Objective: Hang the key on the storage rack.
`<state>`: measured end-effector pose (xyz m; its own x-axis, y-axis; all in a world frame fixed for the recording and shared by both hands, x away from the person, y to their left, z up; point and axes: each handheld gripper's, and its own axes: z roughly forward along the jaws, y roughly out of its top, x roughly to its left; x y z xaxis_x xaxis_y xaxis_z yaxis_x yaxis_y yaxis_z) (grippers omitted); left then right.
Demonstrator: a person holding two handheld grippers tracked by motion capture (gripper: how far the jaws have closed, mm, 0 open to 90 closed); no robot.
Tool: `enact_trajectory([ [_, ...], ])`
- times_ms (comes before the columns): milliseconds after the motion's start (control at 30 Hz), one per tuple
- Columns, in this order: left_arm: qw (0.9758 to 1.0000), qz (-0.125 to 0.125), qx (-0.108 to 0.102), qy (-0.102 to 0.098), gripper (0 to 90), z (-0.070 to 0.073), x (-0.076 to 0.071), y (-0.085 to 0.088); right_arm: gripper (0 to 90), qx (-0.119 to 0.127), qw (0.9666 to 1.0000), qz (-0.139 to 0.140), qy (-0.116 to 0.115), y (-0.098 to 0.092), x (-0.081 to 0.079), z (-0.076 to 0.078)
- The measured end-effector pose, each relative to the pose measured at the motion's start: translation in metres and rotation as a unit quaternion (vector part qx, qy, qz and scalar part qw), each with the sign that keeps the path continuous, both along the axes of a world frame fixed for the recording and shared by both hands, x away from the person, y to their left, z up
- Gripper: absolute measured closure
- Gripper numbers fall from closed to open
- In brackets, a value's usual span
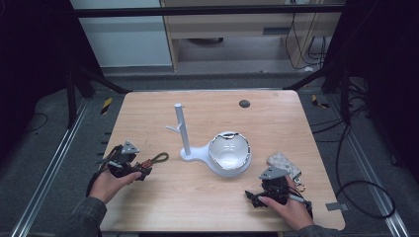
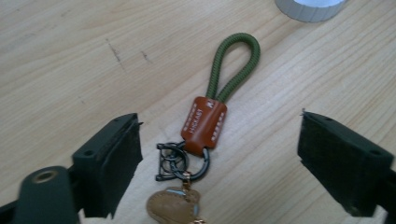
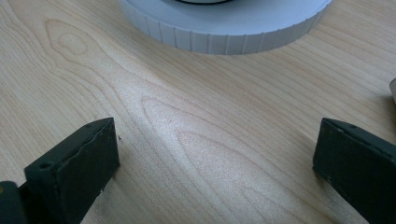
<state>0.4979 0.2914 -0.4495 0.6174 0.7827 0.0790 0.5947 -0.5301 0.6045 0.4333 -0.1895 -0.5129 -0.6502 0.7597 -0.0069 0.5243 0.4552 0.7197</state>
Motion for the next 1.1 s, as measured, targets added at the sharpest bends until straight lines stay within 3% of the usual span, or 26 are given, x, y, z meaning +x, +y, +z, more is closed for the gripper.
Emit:
enact_trajectory([
  [200, 0.9994, -0.025, 0.014, 0.019, 27.6, 0.007, 0.018, -0.002, 0.3, 0.000, 1.0000, 0.000, 0.000, 0.000, 0.000, 0.000],
  [400, 0.9969, -0.059, 0.029, 0.044, 36.8, 0.002, 0.028, -0.010, 0.4, 0.001, 1.0000, -0.001, 0.000, 0.000, 0.000, 0.000],
  [667, 0.9938, -0.072, 0.040, 0.074, 48.8, -0.011, 0.037, -0.001, 0.3, 0.000, 1.0000, 0.000, -0.001, 0.000, 0.000, 0.000],
  [967, 0.9864, -0.100, 0.073, 0.108, 53.7, -0.015, 0.045, -0.009, 0.4, 0.000, 1.0000, 0.000, -0.001, 0.000, 0.000, 0.000],
  [1100, 0.9851, -0.102, 0.079, 0.113, 56.7, -0.014, 0.048, -0.010, 0.3, 0.000, 1.0000, -0.001, -0.001, 0.000, -0.001, 0.000],
])
